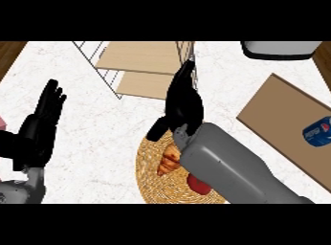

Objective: Pick the croissant from the placemat and place it in the tiered shelf

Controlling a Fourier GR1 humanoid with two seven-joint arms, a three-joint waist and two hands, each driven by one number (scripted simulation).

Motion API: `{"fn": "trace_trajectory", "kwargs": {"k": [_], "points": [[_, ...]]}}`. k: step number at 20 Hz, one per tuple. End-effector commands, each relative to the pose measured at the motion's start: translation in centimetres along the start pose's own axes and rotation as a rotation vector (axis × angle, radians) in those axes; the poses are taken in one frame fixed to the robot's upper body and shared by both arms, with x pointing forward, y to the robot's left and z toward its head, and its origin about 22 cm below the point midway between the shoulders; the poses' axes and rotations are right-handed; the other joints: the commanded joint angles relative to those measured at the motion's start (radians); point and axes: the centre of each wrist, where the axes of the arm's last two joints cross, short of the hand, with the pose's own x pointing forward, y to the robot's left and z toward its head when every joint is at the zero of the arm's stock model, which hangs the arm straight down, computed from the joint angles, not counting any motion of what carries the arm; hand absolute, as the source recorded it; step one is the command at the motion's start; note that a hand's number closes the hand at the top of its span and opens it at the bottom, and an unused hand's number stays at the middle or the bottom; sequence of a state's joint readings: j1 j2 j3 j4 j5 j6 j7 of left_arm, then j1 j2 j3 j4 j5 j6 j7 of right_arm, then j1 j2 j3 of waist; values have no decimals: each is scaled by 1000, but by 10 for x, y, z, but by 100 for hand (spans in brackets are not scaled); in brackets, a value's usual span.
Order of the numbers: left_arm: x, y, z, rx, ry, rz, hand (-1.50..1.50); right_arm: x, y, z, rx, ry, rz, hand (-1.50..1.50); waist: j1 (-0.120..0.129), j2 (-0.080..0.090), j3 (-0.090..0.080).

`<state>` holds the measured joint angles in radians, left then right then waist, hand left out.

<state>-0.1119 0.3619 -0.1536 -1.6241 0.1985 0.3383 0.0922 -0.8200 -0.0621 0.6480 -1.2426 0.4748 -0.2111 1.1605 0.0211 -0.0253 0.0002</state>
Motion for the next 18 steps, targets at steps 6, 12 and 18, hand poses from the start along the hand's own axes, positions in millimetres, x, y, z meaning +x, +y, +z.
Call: {"fn": "trace_trajectory", "kwargs": {"k": [6,12,18], "points": [[6,-4,-9,-31,5,8,0,22,34,-3,90,267,429,-150,49,33,-7],[5,-8,-6,-31,-6,9,0,21,38,-14,89,344,575,-150,51,29,-7],[6,-6,-8,-6,-10,9,0,-6,55,-33,129,473,741,-150,31,29,-7]]}}
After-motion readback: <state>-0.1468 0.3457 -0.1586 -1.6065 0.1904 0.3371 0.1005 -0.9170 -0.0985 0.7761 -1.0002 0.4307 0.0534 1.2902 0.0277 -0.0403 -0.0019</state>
